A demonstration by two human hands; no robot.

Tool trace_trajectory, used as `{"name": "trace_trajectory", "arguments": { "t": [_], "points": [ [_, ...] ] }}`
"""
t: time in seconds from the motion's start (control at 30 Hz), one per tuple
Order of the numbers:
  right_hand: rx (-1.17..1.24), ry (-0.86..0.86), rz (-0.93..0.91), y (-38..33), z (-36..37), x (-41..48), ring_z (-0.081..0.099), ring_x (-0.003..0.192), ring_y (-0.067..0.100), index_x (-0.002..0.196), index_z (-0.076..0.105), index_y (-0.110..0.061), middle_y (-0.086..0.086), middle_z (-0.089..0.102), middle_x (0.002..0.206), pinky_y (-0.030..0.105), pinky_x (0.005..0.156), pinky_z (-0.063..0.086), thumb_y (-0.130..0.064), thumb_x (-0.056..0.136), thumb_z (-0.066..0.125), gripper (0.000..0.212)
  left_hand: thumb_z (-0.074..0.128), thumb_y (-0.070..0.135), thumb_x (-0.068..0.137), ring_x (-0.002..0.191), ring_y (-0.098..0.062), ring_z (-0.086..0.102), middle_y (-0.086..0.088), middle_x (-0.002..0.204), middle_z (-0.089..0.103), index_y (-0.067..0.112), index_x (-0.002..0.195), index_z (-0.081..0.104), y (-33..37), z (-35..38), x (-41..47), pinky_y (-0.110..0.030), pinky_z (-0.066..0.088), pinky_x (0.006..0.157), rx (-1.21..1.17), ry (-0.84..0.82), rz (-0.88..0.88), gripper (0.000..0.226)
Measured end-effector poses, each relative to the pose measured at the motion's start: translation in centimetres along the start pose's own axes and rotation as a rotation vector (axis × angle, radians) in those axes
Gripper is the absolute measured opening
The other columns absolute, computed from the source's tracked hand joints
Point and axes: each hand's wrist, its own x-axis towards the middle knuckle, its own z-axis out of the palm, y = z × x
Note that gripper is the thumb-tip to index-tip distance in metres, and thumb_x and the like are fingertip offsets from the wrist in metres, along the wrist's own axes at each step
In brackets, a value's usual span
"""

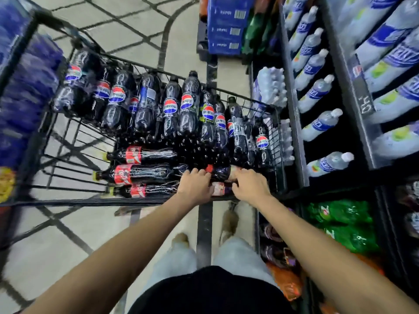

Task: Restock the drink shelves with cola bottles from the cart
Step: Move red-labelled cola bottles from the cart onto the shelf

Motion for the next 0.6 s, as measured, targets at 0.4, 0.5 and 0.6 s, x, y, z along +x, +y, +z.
{"name": "trace_trajectory", "arguments": {
  "t": [0.4,0.5,0.6],
  "points": [
    [-0.037,-0.221,-0.113,6.3,6.1,7.0,0.043,0.124,0.028,0.146,0.031,-0.012,0.009,0.044,0.137,0.039,0.101,0.038,-0.037,0.094,0.052,0.061,0.043,0.043,0.095,0.122,-0.030,0.048,-0.009,0.129,0.055,0.014,0.128,0.051,1.9,4.5,5.1,-0.041,0.038,0.098,-0.156,-0.266,-0.344,0.046],
    [-0.027,-0.210,-0.144,6.8,7.6,8.0,0.043,0.124,0.029,0.148,0.028,-0.012,0.012,0.041,0.139,0.039,0.102,0.037,-0.036,0.092,0.056,0.066,0.043,0.043,0.095,0.122,-0.029,0.048,-0.009,0.129,0.054,0.014,0.130,0.050,2.4,5.1,5.9,-0.040,0.037,0.098,-0.194,-0.296,-0.394,0.047],
    [-0.038,-0.176,-0.165,6.8,8.6,8.8,0.046,0.117,0.030,0.147,0.030,-0.014,0.014,0.043,0.131,0.040,0.097,0.039,-0.036,0.089,0.061,0.069,0.043,0.044,0.094,0.123,-0.029,0.047,-0.009,0.130,0.054,0.014,0.132,0.050,2.6,5.5,6.6,-0.041,0.037,0.099,-0.221,-0.331,-0.421,0.049]
  ]
}}
